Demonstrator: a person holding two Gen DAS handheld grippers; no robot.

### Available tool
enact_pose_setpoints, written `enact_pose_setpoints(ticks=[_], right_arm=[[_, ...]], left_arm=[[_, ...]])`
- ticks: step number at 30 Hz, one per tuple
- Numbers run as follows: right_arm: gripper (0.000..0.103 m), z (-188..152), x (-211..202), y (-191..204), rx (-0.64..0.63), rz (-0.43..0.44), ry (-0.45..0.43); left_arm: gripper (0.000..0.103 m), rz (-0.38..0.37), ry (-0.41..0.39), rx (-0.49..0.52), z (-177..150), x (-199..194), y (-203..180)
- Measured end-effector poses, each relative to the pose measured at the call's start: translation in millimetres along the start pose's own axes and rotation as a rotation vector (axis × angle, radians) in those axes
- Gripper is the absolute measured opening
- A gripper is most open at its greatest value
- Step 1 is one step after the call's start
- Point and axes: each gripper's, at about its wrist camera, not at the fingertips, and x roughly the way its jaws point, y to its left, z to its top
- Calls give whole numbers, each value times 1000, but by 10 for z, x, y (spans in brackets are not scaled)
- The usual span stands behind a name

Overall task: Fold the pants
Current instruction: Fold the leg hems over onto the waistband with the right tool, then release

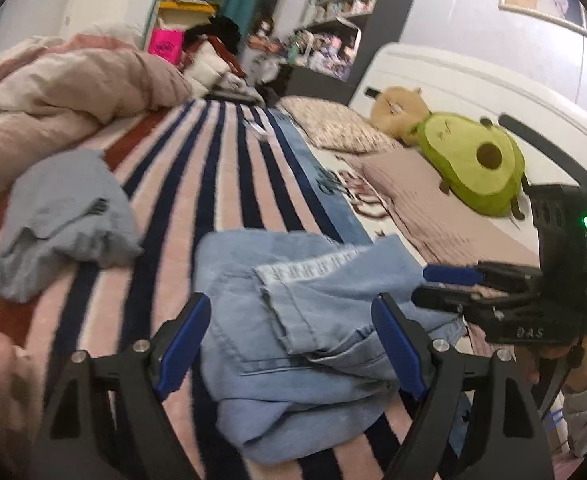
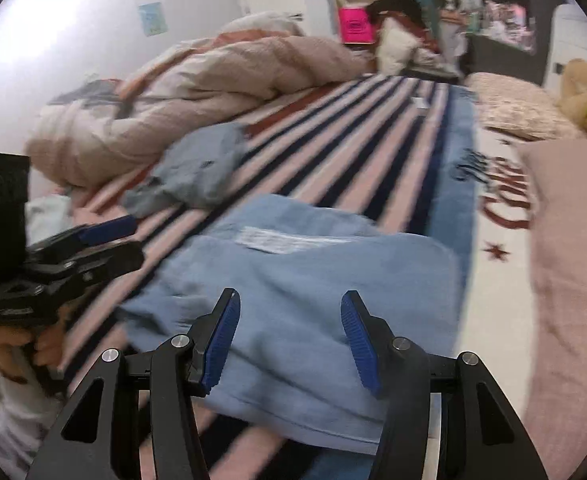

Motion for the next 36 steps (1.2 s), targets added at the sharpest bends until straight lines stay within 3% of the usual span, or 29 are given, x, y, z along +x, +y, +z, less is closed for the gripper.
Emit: enact_pose_setpoints(ticks=[11,17,21,25,26,27,29,30,36], right_arm=[[54,-310,120,-72,-118,-98,82],[57,-435,214,-10,-183,-136,141],[68,-468,209,76,-252,-133,158],[68,-505,194,129,-286,-170,153],[67,-504,186,137,-286,-184,147],[67,-500,170,154,-290,-202,135],[67,-477,139,181,-304,-230,108],[67,-464,120,206,-317,-247,90],[67,-337,116,344,-350,-246,38]], left_arm=[[80,-18,145,103,-364,233,-240],[81,-134,126,78,-325,125,-375],[84,-77,152,102,-347,220,-468],[83,3,159,118,-404,342,-501],[77,16,150,113,-414,336,-494],[62,41,140,115,-420,327,-496],[44,80,138,122,-425,316,-481],[38,69,143,113,-430,291,-454],[14,69,152,124,-540,191,-387]])
